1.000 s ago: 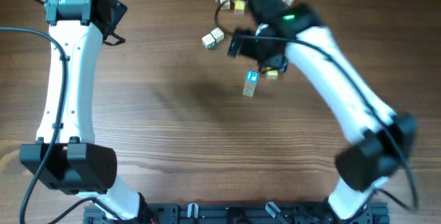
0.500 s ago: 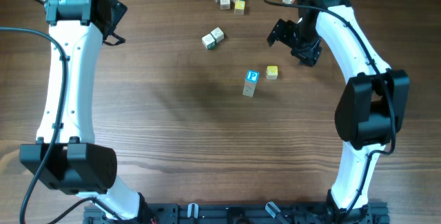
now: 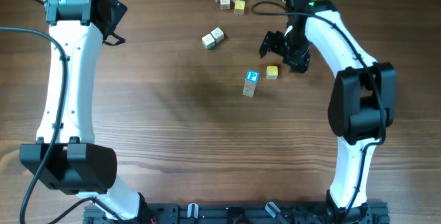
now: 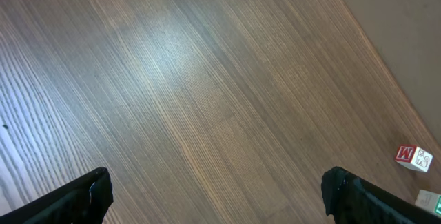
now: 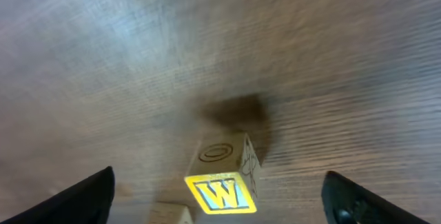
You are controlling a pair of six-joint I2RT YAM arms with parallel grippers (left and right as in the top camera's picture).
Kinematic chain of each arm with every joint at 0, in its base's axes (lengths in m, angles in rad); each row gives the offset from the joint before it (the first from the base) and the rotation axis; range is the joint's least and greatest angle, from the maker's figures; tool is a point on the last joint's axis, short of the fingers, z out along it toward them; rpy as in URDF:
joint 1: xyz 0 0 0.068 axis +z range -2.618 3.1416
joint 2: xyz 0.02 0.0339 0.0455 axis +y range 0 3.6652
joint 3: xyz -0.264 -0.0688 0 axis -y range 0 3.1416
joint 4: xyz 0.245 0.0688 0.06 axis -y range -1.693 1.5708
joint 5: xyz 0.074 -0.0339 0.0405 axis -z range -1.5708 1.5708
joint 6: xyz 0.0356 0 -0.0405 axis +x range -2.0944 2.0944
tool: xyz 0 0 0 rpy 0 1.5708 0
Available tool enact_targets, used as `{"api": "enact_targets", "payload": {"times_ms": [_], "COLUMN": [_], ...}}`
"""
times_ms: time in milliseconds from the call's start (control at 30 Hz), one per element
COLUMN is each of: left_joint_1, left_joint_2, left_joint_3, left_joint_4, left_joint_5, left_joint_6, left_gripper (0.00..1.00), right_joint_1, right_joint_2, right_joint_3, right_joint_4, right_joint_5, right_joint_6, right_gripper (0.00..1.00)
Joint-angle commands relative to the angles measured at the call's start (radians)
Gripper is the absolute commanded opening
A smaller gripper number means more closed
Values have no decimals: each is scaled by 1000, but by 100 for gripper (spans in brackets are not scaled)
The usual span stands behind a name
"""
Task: Form a tower
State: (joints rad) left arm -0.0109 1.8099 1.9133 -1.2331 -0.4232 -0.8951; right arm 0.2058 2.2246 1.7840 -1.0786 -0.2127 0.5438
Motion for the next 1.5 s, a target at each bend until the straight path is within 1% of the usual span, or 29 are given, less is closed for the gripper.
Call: {"api": "enact_targets", "payload": {"times_ms": [0, 67, 100, 167, 200, 233, 267, 367, 433, 467, 533, 633, 733, 767, 833, 933, 1067, 1133, 1167, 1267, 1333, 1400, 1467], "left_joint_1": [3, 3, 3, 3, 3, 3, 3, 3, 3, 3, 3, 3, 3, 3, 3, 3, 3, 3, 3, 3, 3, 3, 3], "left_joint_2": [10, 10, 10, 10, 10, 10, 10, 10, 10, 10, 10, 10, 10, 10, 10, 10, 10, 10, 10, 10, 10, 10, 10], "left_joint_3": [4, 4, 4, 4, 4, 4, 4, 4, 4, 4, 4, 4, 4, 4, 4, 4, 4, 4, 4, 4, 4, 4, 4], "left_joint_4": [0, 0, 0, 0, 0, -1, 0, 0, 0, 0, 0, 0, 0, 0, 0, 0, 0, 0, 0, 0, 0, 0, -1], "left_joint_5": [-27, -27, -27, -27, -27, -27, -27, -27, -27, -27, -27, -27, -27, -27, -27, -27, -27, -27, -27, -27, -27, -27, -27], "left_joint_6": [13, 13, 13, 13, 13, 13, 13, 13, 13, 13, 13, 13, 13, 13, 13, 13, 13, 13, 13, 13, 13, 13, 13], "left_gripper": [100, 100, 100, 100, 100, 100, 100, 100, 100, 100, 100, 100, 100, 100, 100, 100, 100, 100, 100, 100, 100, 100, 100], "right_joint_1": [19, 19, 19, 19, 19, 18, 18, 20, 19, 19, 20, 21, 21, 23, 22, 16, 13, 14, 14, 19, 44, 98, 170], "right_joint_2": [10, 10, 10, 10, 10, 10, 10, 10, 10, 10, 10, 10, 10, 10, 10, 8, -11, -34, -48, -74, -98, -127, -133], "right_joint_3": [-66, -73, -73, -74, -74, -74, -74, -75, -75, -75, -75, -79, -114, -127, -135, -106, 45, 181, 267, 427, 496, 497, 497], "right_joint_4": [43, 58, 70, 79, 80, 81, 75, 64, 57, 37, 1, -4, 37, 46, 58, 51, -97, -220, -304, -470, -530, -530, -530], "right_joint_5": [64, 90, 117, 161, 194, 205, 188, 106, 107, 107, 106, 108, 107, 107, 107, 85, 77, 77, 77, 64, -5, -41, -34], "right_joint_6": [-73, -81, -104, -174, -187, -196, -204, -259, -246, -212, -190, -177, -177, -175, -127, -96, -100, -96, -68, 11, 10, 19, 40], "right_gripper": [88, 81, 76, 70, 66, 59, 54, 54, 51, 50, 50, 50, 43, 39, 29, 22, 22, 22, 22, 22, 22, 21, 21]}}
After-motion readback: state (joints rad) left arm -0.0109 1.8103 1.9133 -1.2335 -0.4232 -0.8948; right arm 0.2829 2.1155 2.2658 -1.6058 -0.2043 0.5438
